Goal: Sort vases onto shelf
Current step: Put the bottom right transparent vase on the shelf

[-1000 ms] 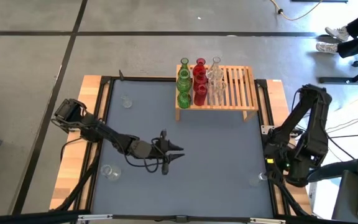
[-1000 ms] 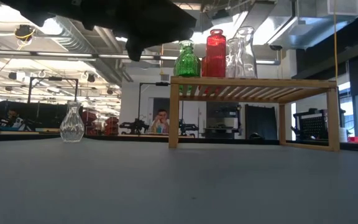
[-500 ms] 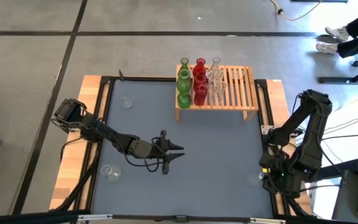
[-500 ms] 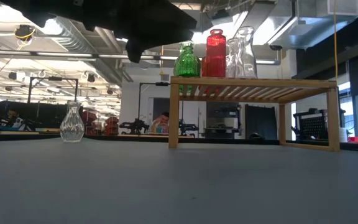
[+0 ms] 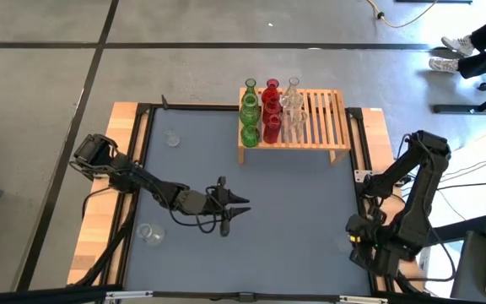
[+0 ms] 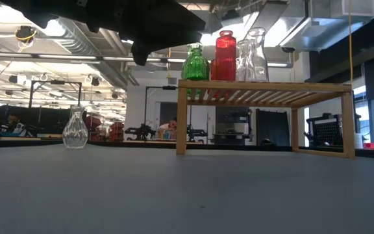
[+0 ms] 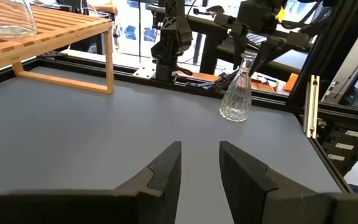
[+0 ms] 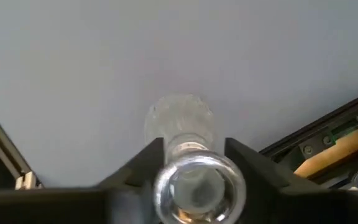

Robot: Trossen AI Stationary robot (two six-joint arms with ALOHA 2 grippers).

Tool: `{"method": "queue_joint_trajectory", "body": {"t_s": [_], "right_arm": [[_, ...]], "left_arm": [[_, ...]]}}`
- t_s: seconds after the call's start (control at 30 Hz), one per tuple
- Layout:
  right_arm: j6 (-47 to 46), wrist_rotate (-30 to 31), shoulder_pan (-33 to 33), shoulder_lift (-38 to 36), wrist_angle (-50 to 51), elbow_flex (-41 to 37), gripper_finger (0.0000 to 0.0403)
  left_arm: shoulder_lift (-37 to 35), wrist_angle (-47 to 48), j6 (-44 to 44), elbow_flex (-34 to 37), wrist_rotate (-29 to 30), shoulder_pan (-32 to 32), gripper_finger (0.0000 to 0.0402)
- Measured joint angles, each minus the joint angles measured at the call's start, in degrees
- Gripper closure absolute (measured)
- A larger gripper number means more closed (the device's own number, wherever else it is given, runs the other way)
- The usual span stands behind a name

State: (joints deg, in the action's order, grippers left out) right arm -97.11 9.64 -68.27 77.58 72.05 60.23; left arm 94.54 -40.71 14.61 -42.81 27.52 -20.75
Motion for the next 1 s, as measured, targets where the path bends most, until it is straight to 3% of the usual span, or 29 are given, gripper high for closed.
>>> {"method": "queue_joint_trajectory", "body": {"t_s": [0.07, 0.57, 0.77, 1.0], "right_arm": [[0.91, 1.57, 0.00, 0.35, 0.21, 0.07, 0.0286], [6.84, 20.60, 1.05, 0.56, -0.55, 0.03, 0.0288], [14.16, 23.81, 6.65, 0.56, -2.15, 0.02, 0.0288], [30.49, 21.67, 16.99, 0.56, -8.19, 0.02, 0.0288]], "left_arm": [[0.00, 0.00, 0.00, 0.00, 0.01, 0.00, 0.0299], [0.00, 0.00, -0.06, 0.00, 0.03, 0.00, 0.0299], [0.00, 0.00, -0.15, 0.00, 0.03, 0.00, 0.0299], [0.00, 0.10, -0.17, 0.00, 0.01, 0.00, 0.0299]]}}
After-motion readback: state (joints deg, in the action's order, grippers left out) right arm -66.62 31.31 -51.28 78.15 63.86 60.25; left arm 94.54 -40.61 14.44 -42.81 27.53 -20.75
